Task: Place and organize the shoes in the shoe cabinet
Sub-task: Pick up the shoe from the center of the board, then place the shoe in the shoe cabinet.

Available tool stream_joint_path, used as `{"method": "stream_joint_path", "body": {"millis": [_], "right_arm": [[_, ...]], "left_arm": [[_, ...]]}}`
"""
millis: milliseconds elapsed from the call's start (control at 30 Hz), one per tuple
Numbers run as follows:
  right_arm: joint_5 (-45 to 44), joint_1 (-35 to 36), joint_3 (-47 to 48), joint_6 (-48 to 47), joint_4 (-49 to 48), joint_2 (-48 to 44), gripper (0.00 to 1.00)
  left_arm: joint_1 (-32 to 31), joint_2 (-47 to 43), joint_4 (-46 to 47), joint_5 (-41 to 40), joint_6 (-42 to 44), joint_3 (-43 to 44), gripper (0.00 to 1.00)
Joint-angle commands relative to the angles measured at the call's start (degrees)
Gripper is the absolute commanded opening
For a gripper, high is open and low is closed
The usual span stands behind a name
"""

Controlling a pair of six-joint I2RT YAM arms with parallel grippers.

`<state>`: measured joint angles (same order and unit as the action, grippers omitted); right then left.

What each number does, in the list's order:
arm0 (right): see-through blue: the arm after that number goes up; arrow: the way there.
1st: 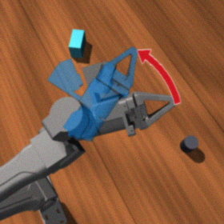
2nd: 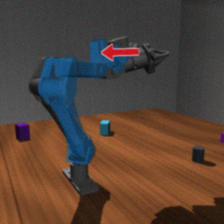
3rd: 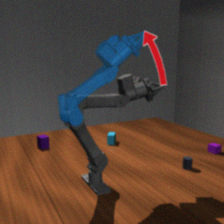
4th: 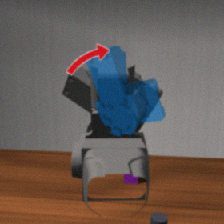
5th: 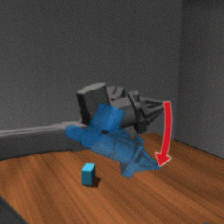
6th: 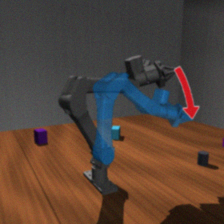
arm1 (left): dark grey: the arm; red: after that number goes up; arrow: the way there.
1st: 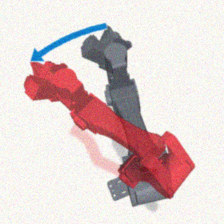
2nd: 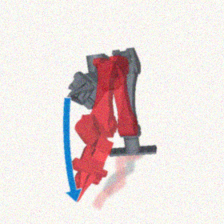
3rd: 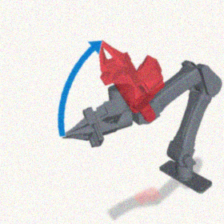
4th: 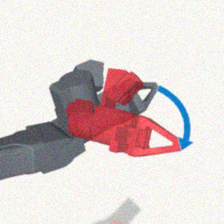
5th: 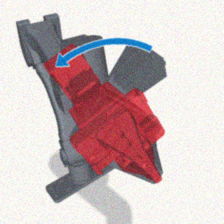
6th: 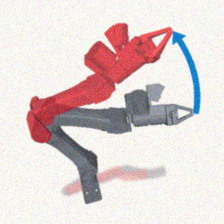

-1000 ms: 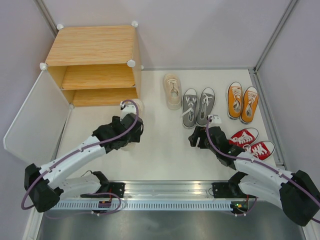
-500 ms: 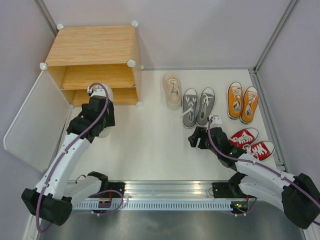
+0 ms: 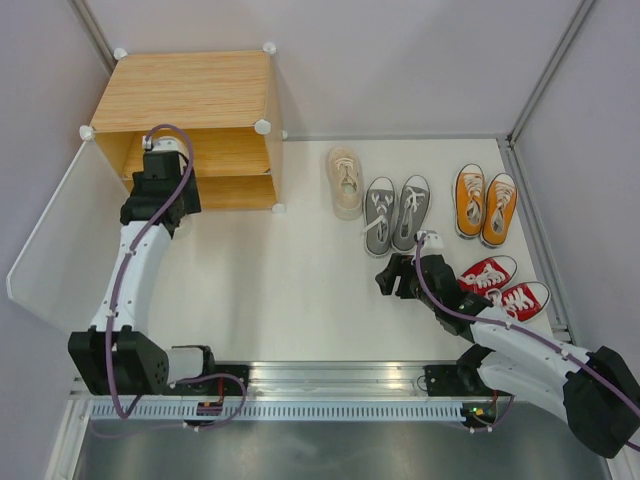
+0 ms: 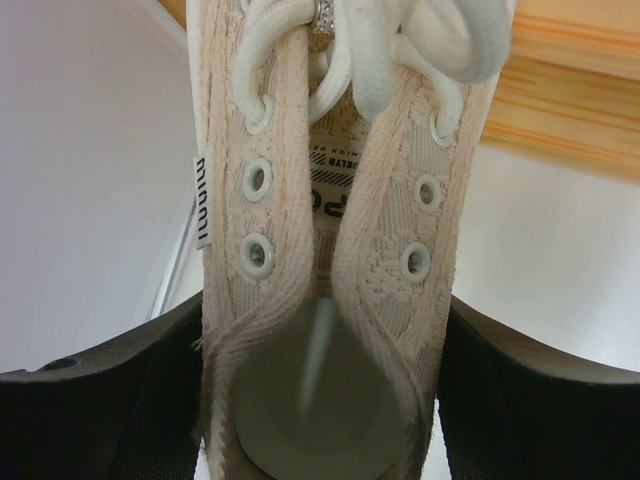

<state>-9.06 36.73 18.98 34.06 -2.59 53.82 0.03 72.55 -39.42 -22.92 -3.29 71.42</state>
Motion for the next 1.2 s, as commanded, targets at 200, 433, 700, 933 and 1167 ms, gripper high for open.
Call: {"method": "stream_joint_path", "body": {"millis": [200,433,700,933,1167], "right_arm": [[-0.5,-0.3,-0.1,-0.2,-1.5,0.1,0.78],[-0.1,-0.2,0.0,-0.2,-1.2,-0.1,0.78],[0.6,-0.3,-0.3,0.0,-1.3,-1.4,0.78],[0.7,-0.2,-0.1,-0.1,-1.0,-1.4,0.78],[0.9,-0.2,-0.1,-0.3,-1.1,-1.6,0.78]], "left_arm": [[8.8,9.0,11.5,4.0,4.3,10.1,0.02],[9.1,13.4,17.7,3.5,7.6,12.9,0.02],[11.8,19.2,17.2,5.7,10.4,19.6,0.02],[13.8,23.9,17.4,7.3,11.9,21.3,0.02],[14.2,26.6,19.3,7.1,11.6,22.1,0.07]]}}
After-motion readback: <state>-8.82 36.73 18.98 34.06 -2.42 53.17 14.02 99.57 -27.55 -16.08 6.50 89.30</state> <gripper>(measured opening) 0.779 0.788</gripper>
